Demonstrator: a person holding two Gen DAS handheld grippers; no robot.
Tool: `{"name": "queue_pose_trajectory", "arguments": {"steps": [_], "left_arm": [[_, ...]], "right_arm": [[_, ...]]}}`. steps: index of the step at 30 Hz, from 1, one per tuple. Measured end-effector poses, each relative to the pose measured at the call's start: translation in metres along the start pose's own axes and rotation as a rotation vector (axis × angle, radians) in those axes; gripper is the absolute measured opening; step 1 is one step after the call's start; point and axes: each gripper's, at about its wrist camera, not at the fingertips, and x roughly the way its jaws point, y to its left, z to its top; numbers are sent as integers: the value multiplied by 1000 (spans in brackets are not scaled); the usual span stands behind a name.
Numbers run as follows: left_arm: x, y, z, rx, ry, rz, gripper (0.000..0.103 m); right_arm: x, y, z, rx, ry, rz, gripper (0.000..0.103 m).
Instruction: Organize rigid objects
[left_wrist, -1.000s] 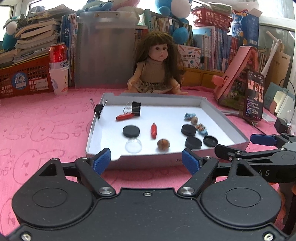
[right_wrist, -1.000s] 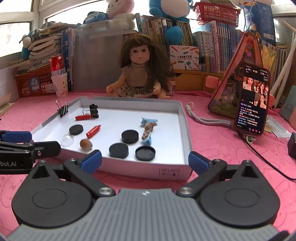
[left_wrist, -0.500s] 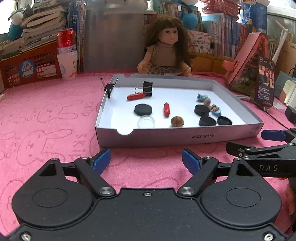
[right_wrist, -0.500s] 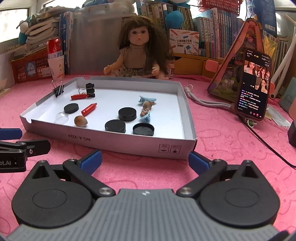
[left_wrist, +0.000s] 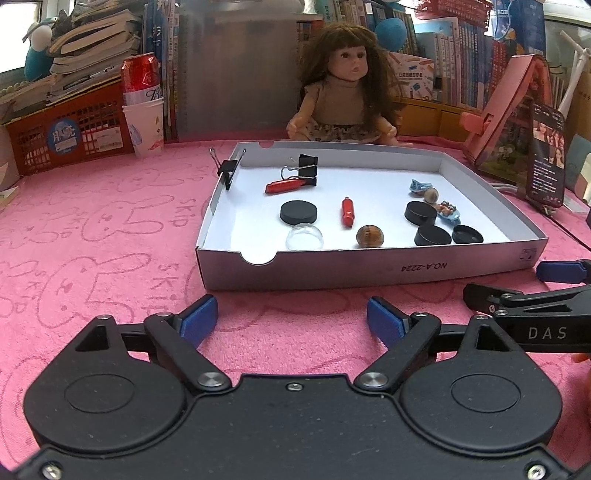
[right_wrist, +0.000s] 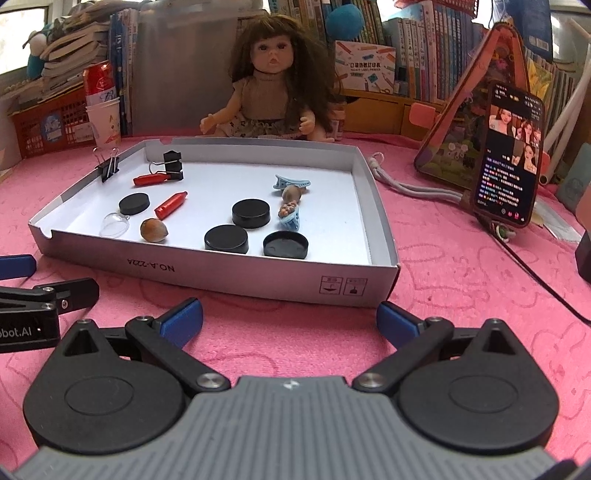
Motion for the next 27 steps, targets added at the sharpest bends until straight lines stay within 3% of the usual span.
{"name": "queue_pose_trajectory", "arguments": {"steps": [16,27], "left_arm": [[6,1,0,-8,10,15,102],[7,1,0,-8,12,15,103]], "right_arm": [[1,-1,0,5,3,4,103],[1,-1,0,6,3,4,103]]}}
